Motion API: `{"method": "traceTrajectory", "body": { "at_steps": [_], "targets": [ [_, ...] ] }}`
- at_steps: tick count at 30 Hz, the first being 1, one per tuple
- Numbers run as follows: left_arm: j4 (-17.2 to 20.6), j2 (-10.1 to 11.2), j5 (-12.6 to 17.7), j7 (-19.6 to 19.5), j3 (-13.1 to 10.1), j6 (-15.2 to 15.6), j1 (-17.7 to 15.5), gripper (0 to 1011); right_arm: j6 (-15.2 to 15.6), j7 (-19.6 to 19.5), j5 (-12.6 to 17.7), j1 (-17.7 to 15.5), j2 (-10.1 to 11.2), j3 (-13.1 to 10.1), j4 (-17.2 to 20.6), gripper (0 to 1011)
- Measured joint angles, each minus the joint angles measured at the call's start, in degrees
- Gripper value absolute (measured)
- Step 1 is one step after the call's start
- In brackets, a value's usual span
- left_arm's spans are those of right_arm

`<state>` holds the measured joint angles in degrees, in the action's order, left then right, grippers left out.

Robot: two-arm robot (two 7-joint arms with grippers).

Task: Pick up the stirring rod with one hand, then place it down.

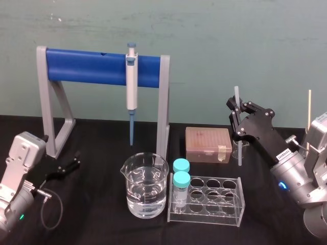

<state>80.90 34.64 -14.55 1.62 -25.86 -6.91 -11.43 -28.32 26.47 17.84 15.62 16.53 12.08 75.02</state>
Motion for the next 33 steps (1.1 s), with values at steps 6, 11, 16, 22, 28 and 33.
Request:
{"method": "traceTrajectory", "body": {
  "at_steps": [6, 11, 16, 22, 28, 33],
  "targets": [
    [0.0, 0.0, 0.0, 0.0, 0.0, 0.0, 0.0, 1000, 0.0, 0.0, 0.0, 0.0, 0.0, 0.0, 0.0, 72],
    [0.0, 0.0, 0.0, 0.0, 0.0, 0.0, 0.0, 1000, 0.0, 0.0, 0.0, 0.0, 0.0, 0.0, 0.0, 72],
    [0.0, 0.01, 0.0, 0.0, 0.0, 0.0, 0.0, 1000, 0.0, 0.0, 0.0, 0.0, 0.0, 0.0, 0.0, 72],
    [0.0, 0.0, 0.0, 0.0, 0.0, 0.0, 0.0, 1000, 0.0, 0.0, 0.0, 0.0, 0.0, 0.0, 0.0, 72],
    [0.0, 0.0, 0.0, 0.0, 0.0, 0.0, 0.0, 1000, 0.0, 0.0, 0.0, 0.0, 0.0, 0.0, 0.0, 72],
    [0.0, 0.0, 0.0, 0.0, 0.0, 0.0, 0.0, 1000, 0.0, 0.0, 0.0, 0.0, 0.0, 0.0, 0.0, 72]
  ]
}}
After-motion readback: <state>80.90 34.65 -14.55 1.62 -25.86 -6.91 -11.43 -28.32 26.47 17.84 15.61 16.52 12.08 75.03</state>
